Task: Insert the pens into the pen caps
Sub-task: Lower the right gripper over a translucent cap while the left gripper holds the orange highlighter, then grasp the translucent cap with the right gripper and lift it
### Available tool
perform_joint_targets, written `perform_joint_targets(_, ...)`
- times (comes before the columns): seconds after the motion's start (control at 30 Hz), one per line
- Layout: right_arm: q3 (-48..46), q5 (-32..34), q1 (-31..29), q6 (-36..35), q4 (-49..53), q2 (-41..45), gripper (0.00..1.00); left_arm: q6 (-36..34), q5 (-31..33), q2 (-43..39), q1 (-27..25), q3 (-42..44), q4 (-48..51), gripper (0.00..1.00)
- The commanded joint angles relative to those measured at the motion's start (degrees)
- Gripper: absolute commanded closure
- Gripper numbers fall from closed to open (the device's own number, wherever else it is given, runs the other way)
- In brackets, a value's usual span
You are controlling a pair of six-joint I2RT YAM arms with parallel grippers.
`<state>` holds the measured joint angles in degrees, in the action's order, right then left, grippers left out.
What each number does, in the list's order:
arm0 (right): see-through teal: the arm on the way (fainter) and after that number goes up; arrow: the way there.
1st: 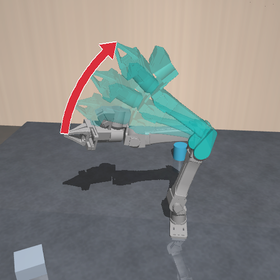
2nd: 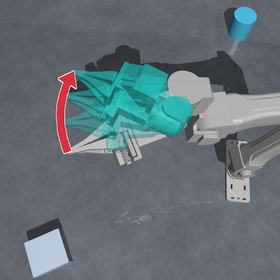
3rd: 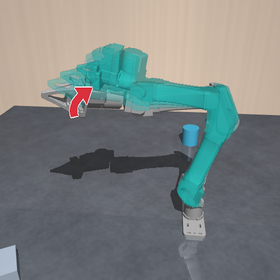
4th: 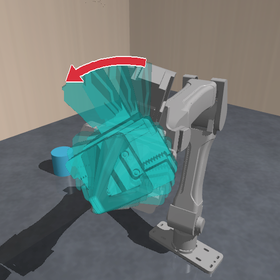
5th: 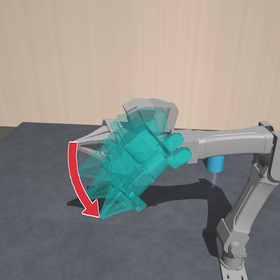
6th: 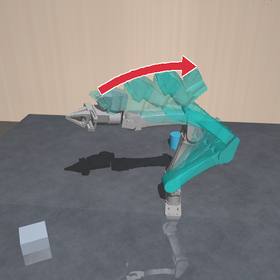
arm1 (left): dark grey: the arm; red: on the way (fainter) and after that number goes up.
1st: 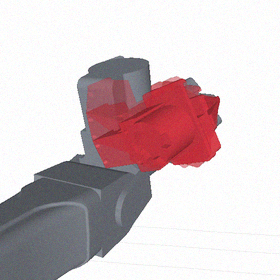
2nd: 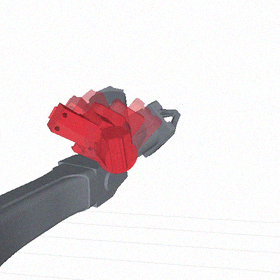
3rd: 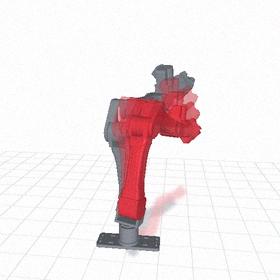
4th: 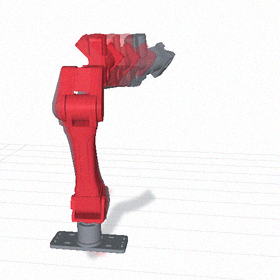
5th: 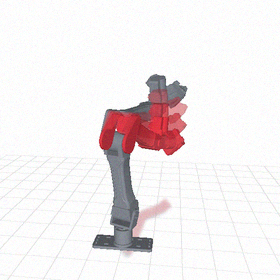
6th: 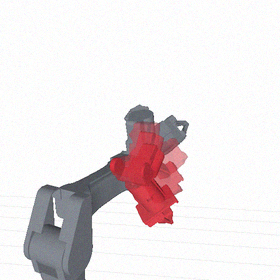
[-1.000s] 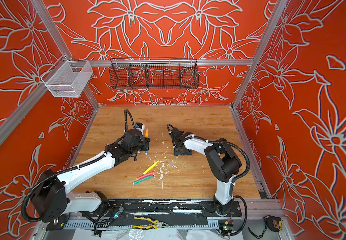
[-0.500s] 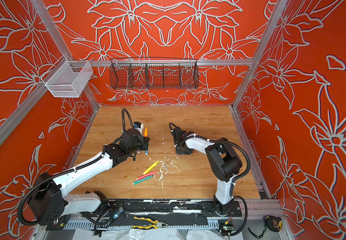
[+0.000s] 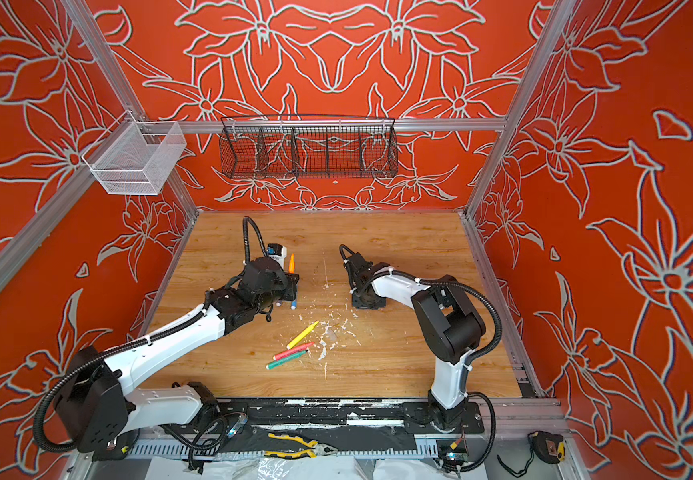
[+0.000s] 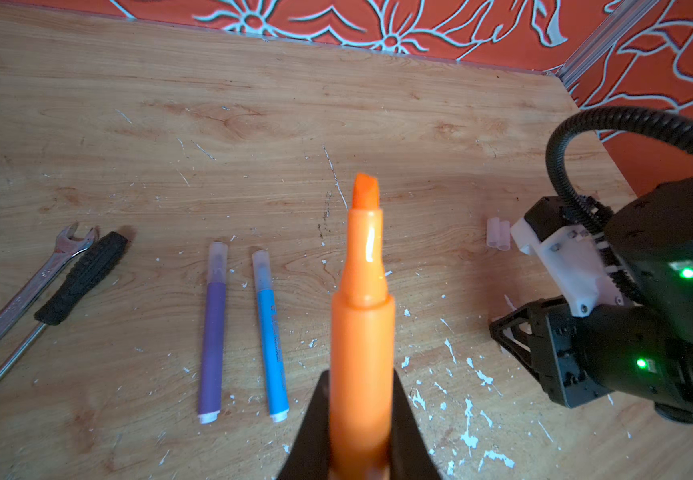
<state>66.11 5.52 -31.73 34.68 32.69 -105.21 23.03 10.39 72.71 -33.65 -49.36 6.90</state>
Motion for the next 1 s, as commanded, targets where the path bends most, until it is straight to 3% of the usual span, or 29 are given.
perform_joint_targets(0.0,-0.19,-0.67,0.58,-0.12,3.35,-2.63,0.81,0.35,0.08,-1.04,-0.04,0.4,-0.3,1.0)
perform_joint_targets(0.3,-1.47,0.17,0.59,0.37,2.99,0.99,0.9,-0.48,-3.79,-0.23,-0.05,0.14,-1.6,1.0)
perform_joint_targets(0.63,1.45,-2.55,0.72,6.14,4.3,18.03,0.92,-1.62,-13.42,0.85,-0.1,0.04,-4.83,1.0)
perform_joint_targets(0.83,-0.21,-2.47,0.78,7.19,-6.03,27.79,0.98,-3.11,-20.61,1.98,-0.86,0.32,-8.23,1.0)
perform_joint_targets(0.97,-12.32,-1.93,1.24,7.41,-20.88,36.97,0.98,-4.18,-23.25,3.64,-2.32,-0.53,-9.24,1.0)
